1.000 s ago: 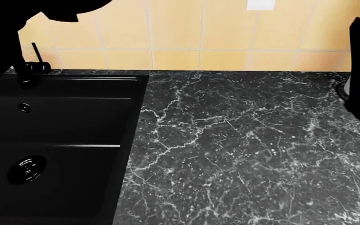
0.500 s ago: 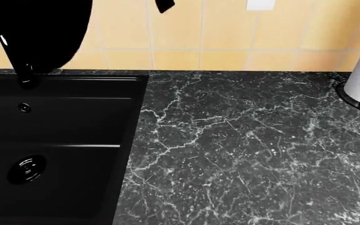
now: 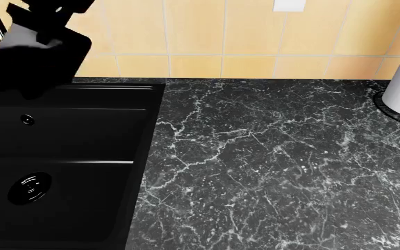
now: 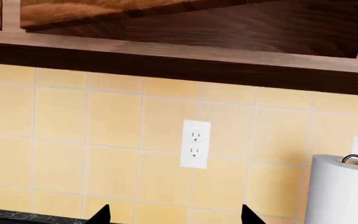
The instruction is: Pick and place the shaker into the drawer. Then close the cabinet.
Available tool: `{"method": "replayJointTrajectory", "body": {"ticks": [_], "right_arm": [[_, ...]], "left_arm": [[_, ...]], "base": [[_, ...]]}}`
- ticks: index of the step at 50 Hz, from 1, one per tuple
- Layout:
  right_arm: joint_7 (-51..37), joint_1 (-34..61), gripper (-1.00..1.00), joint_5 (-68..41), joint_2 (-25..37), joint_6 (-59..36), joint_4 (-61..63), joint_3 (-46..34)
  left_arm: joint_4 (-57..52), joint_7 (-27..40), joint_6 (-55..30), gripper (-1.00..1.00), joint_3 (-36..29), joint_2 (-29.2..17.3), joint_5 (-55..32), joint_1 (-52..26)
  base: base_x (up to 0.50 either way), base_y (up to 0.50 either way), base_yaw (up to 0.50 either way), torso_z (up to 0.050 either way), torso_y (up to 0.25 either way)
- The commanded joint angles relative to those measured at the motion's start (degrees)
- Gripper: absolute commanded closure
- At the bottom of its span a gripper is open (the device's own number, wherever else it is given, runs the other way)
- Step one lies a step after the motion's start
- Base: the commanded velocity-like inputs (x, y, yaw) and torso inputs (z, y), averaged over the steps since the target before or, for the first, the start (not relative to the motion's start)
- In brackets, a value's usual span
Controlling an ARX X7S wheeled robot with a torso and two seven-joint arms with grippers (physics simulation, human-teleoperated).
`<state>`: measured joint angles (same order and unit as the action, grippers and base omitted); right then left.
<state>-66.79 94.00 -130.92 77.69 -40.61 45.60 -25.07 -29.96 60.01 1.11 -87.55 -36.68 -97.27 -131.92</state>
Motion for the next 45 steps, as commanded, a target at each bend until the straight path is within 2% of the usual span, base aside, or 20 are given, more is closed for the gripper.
{"method": "replayJointTrajectory", "body": {"ticks": [1, 8, 22, 34, 41, 45], "right_arm": [[-5.3, 4.9, -1.00, -3.4, -2.7, -2.7, 0.3, -0.3], [-8.5, 8.8, -1.00, -5.3, -3.2, -3.4, 1.7, 0.2], [-9.9, 13.9, -1.00, -11.5, 1.8, -1.6, 4.3, 5.2], [-19.8, 32.6, -1.00, -18.2, -7.0, -9.7, -3.3, 0.4], [-21.7, 40.5, -1.00, -16.7, -12.6, -15.6, -10.8, -2.6], [-23.1, 41.0, -1.00, -13.1, -18.0, -23.2, -17.0, -0.8]], "left_arm": [[-5.9, 1.5, -1.9, -1.00, 0.3, -8.3, 4.3, 2.5], [-7.2, 0.4, -1.4, -1.00, 0.7, -12.2, 5.4, 4.3], [-9.3, -1.2, -1.8, -1.00, 1.6, -16.5, 6.1, 5.7], [-10.6, -0.6, -2.5, -1.00, 2.9, -16.3, 4.6, 5.3], [-10.6, -0.8, -2.6, -1.00, 3.5, -16.4, 4.3, 5.6], [-10.6, -1.0, -2.5, -1.00, 3.8, -16.5, 4.2, 6.0]], "base": [[0.00, 0.00, 0.00, 0.000, 0.000], [0.00, 0.00, 0.00, 0.000, 0.000], [0.00, 0.00, 0.00, 0.000, 0.000], [0.00, 0.00, 0.00, 0.000, 0.000], [0.00, 0.00, 0.00, 0.000, 0.000], [0.00, 0.00, 0.00, 0.000, 0.000]]}}
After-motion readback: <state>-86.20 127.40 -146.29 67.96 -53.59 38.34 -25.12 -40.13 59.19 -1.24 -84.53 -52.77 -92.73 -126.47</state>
